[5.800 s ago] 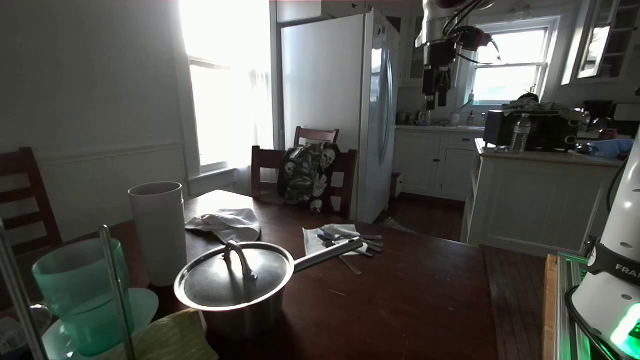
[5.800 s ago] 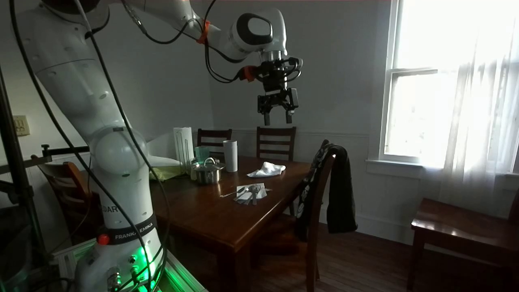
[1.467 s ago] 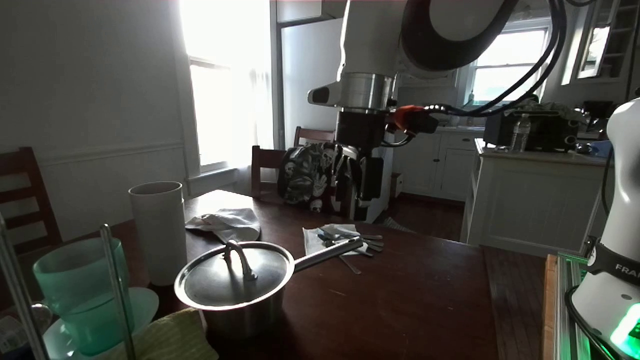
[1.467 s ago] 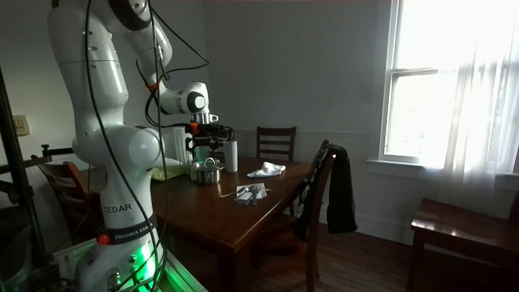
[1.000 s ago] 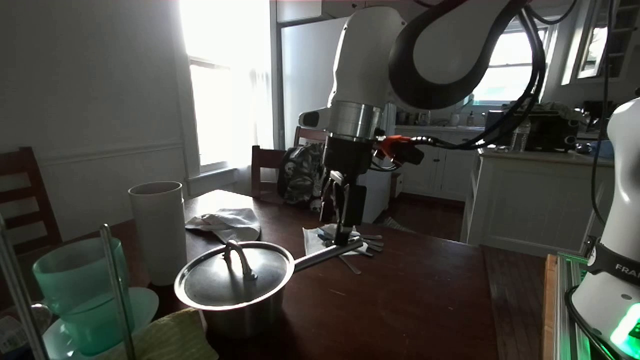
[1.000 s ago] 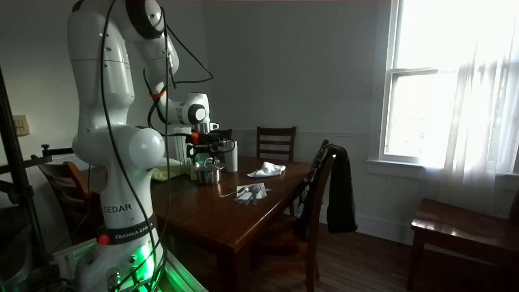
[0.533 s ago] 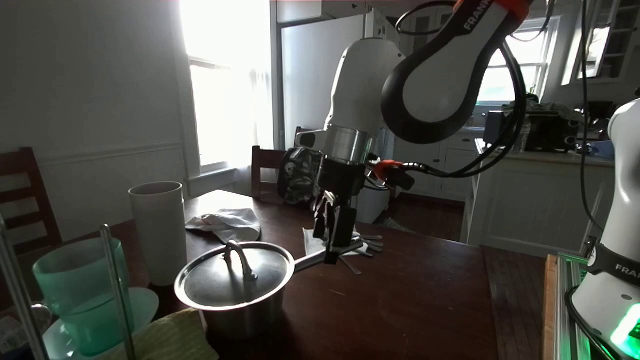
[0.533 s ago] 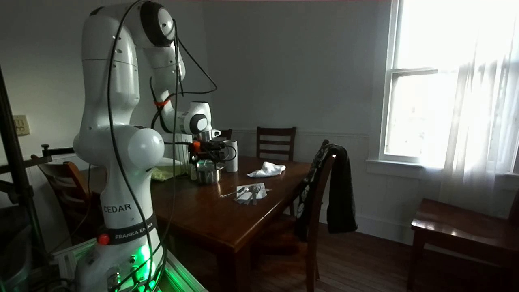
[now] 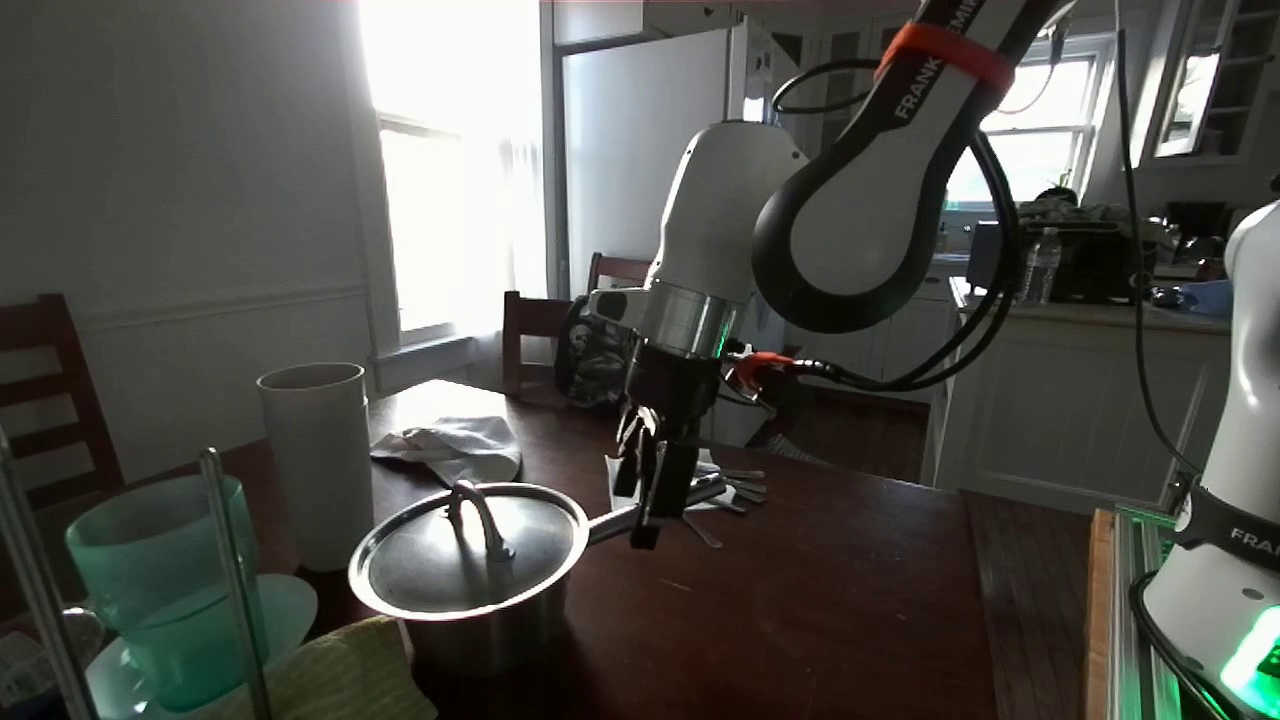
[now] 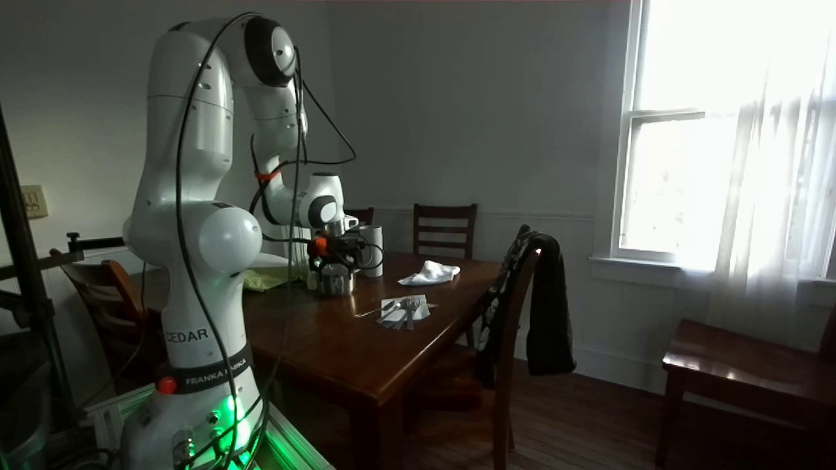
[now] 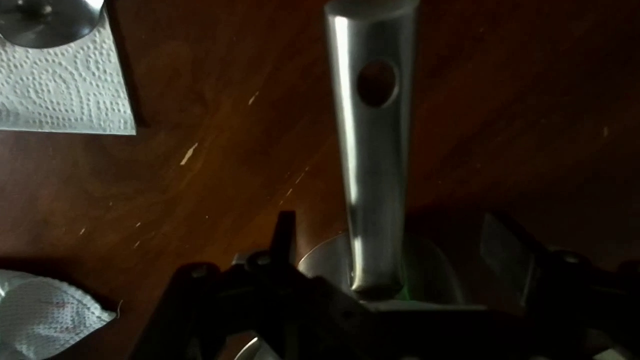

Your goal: Move the silver pot to the right

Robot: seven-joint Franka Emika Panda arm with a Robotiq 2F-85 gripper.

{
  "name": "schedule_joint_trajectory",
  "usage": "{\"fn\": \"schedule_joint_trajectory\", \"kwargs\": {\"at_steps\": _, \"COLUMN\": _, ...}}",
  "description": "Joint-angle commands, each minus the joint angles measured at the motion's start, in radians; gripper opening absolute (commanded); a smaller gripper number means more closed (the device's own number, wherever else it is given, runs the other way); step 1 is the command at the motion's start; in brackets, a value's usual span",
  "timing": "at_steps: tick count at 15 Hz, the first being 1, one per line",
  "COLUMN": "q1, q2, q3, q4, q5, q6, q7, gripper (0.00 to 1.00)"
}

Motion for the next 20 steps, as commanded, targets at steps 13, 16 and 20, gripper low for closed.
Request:
{"fn": "schedule_joint_trajectory", "kwargs": {"at_steps": 13, "q1": -0.109, "q2": 0.112, "q3": 0.116, "q4": 0.054, "q5": -0.010, "q6": 0.127, "q7": -0.120, "gripper": 0.11}}
{"fn": "schedule_joint_trajectory", "kwargs": {"at_steps": 16, "q1": -0.109, "q2": 0.101, "q3": 0.096, "q4": 0.053, "q5": -0.029, "q6": 0.119, "q7": -0.097, "gripper": 0.07}}
{"fn": "schedule_joint_trajectory", "kwargs": {"at_steps": 20, "q1": -0.127, "q2": 0.087, "q3": 0.068, "q4": 0.050, "q5": -0.104, "q6": 0.112, "q7": -0.011, "gripper": 0.07}}
